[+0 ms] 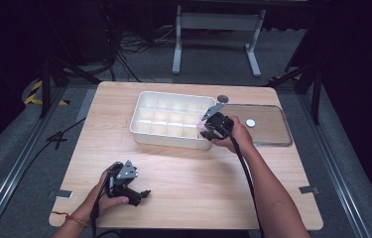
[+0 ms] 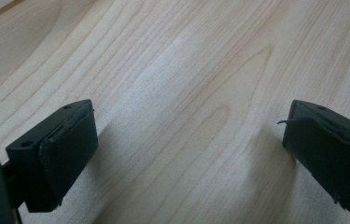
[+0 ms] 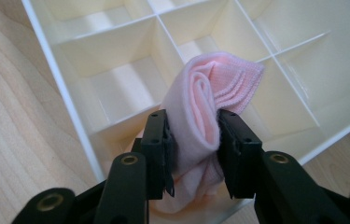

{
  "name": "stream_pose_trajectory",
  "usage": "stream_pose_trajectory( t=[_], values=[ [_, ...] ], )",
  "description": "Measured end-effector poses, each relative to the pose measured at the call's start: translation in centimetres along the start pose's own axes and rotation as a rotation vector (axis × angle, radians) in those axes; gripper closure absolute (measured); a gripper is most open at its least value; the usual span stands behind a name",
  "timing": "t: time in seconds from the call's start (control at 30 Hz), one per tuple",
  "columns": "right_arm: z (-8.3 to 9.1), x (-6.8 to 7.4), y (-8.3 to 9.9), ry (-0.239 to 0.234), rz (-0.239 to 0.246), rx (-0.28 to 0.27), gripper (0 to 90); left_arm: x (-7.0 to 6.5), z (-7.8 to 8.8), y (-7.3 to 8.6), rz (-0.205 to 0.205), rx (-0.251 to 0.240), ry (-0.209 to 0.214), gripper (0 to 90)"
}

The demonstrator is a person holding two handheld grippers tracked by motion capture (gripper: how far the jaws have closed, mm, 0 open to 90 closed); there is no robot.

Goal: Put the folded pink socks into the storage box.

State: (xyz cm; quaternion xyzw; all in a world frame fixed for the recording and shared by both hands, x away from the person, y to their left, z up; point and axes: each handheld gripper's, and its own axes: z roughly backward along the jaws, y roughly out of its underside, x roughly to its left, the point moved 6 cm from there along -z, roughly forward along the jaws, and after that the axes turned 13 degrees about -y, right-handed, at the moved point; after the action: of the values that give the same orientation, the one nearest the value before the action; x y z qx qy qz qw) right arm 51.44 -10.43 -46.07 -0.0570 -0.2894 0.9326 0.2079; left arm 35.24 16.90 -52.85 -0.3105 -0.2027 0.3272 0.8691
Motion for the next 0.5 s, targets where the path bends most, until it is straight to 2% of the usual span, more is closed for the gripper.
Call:
stream_pose_trajectory(
  t=[0.1,0.13,0.23,0.27,0.4,0.5],
  values=[
    [-0.1,-0.2,0.1,-0.011,-0.021,0.017,61.5,0.0,0.0,0.0,0.000,0.000,0.000,3.3],
    [0.1,-0.2,0.1,-0.029,-0.045,0.021,57.2,0.0,0.0,0.0,0.000,0.001,-0.001,3.3],
    [0.4,-0.3,0.0,-0.028,-0.053,0.013,54.5,0.0,0.0,0.0,-0.001,0.001,-0.002,3.3],
    [0.8,-0.4,-0.2,-0.035,-0.074,-0.005,50.8,0.0,0.0,0.0,-0.001,0.001,-0.001,3.3],
    [1.5,-0.5,-0.6,-0.051,-0.097,-0.049,52.2,0.0,0.0,0.0,-0.001,0.000,-0.003,3.3],
    [1.5,-0.6,-0.6,-0.059,-0.109,-0.039,56.0,0.0,0.0,0.0,0.000,0.001,-0.001,3.3]
  ],
)
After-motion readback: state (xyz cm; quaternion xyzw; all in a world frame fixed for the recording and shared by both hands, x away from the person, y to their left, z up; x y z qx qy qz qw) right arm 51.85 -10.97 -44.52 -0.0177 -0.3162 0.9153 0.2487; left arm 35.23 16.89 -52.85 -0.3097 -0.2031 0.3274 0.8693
